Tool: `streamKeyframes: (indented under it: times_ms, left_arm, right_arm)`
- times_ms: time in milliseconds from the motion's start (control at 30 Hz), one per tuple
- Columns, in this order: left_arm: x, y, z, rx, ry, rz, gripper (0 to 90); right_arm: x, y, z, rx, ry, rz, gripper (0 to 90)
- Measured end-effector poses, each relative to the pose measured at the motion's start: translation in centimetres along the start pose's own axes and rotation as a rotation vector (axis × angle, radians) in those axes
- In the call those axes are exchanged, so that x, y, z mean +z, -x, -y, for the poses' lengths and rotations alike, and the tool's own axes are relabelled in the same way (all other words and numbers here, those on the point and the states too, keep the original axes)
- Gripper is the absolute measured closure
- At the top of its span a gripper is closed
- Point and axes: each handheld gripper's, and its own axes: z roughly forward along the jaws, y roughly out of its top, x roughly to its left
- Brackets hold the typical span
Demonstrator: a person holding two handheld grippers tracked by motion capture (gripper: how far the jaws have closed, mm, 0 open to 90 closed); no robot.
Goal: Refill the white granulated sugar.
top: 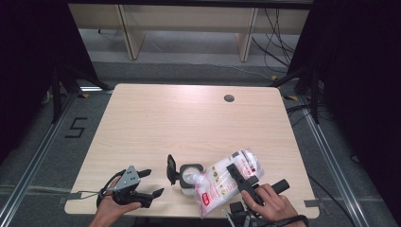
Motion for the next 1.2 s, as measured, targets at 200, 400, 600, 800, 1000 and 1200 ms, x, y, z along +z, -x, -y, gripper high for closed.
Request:
streamKeyframes:
  times_ms: [200, 400, 600, 800, 1000, 1200]
  left_arm:
    - [0.00, -0.04, -0.03, 0.010, -0.002, -0.001, 17.5]
    - [-0.03, -0.07, -0.03, 0.017, -0.005, 0.000, 17.5]
    - [-0.05, -0.07, -0.03, 0.018, -0.006, 0.001, 17.5]
    - [-0.03, 0.04, 0.00, 0.000, -0.009, -0.003, 17.5]
    - [-0.04, -0.06, -0.03, 0.013, 0.000, 0.003, 17.5]
    - [-0.05, -0.01, -0.02, 0.008, -0.002, 0.003, 17.5]
  right_arm:
    - [-0.01, 0.09, 0.03, -0.013, -0.002, 0.001, 57.6]
    - [-0.02, 0.12, -0.01, -0.008, -0.001, 0.009, 57.7]
    - [-0.02, 0.15, 0.19, -0.013, -0.008, 0.002, 57.7]
    - [0.07, 0.11, 0.08, -0.025, 0.000, -0.001, 57.7]
    - [0.02, 0.05, -0.02, -0.023, -0.011, -0.004, 57.7]
    - [-0.08, 0.14, -0.29, -0.021, -0.009, 0.005, 57.7]
